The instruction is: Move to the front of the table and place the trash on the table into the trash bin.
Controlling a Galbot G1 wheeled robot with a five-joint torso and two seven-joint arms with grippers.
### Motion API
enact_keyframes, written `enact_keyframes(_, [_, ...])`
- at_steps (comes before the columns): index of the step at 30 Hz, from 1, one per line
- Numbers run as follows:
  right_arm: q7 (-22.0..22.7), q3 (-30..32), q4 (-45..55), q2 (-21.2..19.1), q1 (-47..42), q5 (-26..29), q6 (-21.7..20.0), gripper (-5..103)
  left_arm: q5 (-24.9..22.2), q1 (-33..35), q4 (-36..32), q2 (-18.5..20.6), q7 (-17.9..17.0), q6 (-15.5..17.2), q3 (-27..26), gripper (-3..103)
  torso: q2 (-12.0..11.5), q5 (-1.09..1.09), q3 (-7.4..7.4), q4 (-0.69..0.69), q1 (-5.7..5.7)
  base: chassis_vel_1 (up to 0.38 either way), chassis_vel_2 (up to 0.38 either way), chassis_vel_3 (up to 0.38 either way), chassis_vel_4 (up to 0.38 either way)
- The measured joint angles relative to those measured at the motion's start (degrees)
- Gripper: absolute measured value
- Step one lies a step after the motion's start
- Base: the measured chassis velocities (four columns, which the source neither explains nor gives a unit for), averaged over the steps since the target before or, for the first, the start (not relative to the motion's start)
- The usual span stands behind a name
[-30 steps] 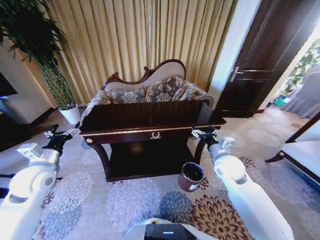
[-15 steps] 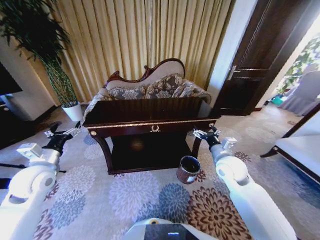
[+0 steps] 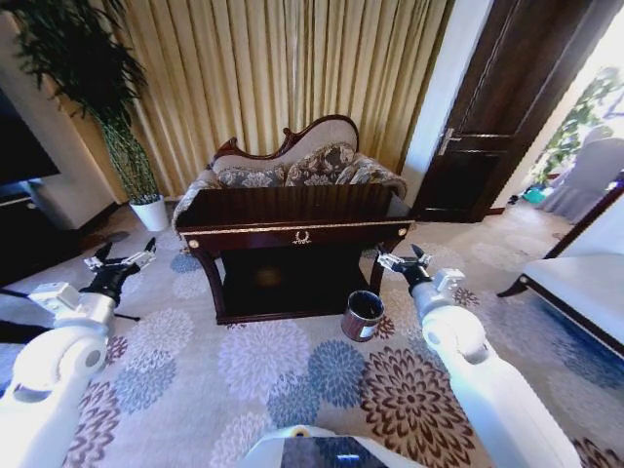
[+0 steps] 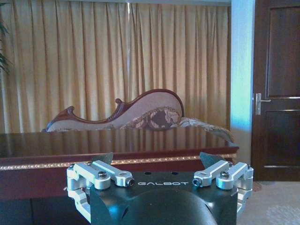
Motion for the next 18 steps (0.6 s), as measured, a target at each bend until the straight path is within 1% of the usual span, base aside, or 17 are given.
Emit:
enact_keyframes(4, [-0.02, 0.40, 0.13, -0.03, -0.29, 0.01, 0.02, 100, -0.02, 0.07, -0.17, -0.06, 0.00, -0.22, 0.04, 100, -0.01, 0.00, 0.01, -0.02, 0.02, 0.162, -0.155, -0.191, 0.144])
enact_keyframes(9, [-0.05, 0.56, 0.21, -0.06, -0.39, 0.03, 0.04, 100, -0.03, 0.19, -0.30, -0.07, 0.00, -0.38, 0.04, 100, -0.01, 0.00, 0.01, 0.01, 0.02, 0.160, -0.175, -0.186, 0.192])
enact_keyframes(18, [-0.06, 0.42, 0.08, 0.00, -0.46, 0.02, 0.04, 100, -0.05, 0.37, -0.41, -0.20, 0.02, -0.44, 0.07, 100, -0.01, 0.00, 0.00, 0.00, 0.01, 0.184, -0.207, -0.187, 0.208])
